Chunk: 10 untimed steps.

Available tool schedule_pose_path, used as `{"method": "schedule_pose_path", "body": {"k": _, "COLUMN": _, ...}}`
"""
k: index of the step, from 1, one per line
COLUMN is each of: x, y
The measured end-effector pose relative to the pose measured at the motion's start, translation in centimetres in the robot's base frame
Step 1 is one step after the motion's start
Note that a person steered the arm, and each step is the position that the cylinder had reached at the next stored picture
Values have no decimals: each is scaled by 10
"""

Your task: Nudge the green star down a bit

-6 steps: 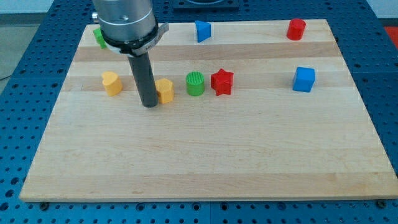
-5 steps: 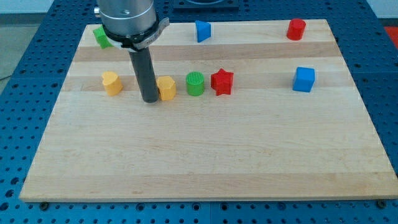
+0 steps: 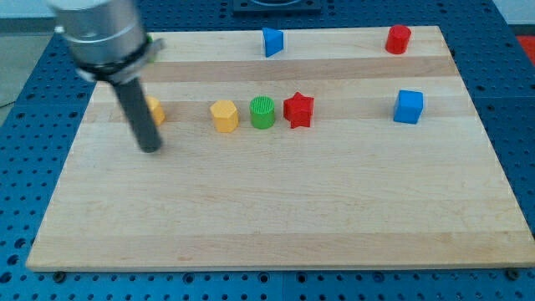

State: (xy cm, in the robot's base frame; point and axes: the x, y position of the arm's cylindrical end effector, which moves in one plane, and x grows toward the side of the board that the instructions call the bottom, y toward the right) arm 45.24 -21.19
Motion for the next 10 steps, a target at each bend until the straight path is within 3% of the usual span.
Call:
{"method": "schedule_pose_path", "body": {"k": 1, "x": -25, "y": -92}}
{"method": "schedule_pose_path", "body": {"k": 3, "x": -30, "y": -93}}
{"method": "schedule_pose_path", "body": {"k": 4, "x": -55, "y": -93}}
{"method": "schedule_pose_path", "body": {"k": 7, "x": -257, "y": -91}}
{"method": "schedule_pose_path", "body": {"k": 8, "x": -244, "y": -69}}
{"method": "schedule_pose_path", "body": {"k": 9, "x": -180, "y": -59}}
{"method": "schedule_pose_path", "body": {"k": 10, "x": -147, "y": -33}}
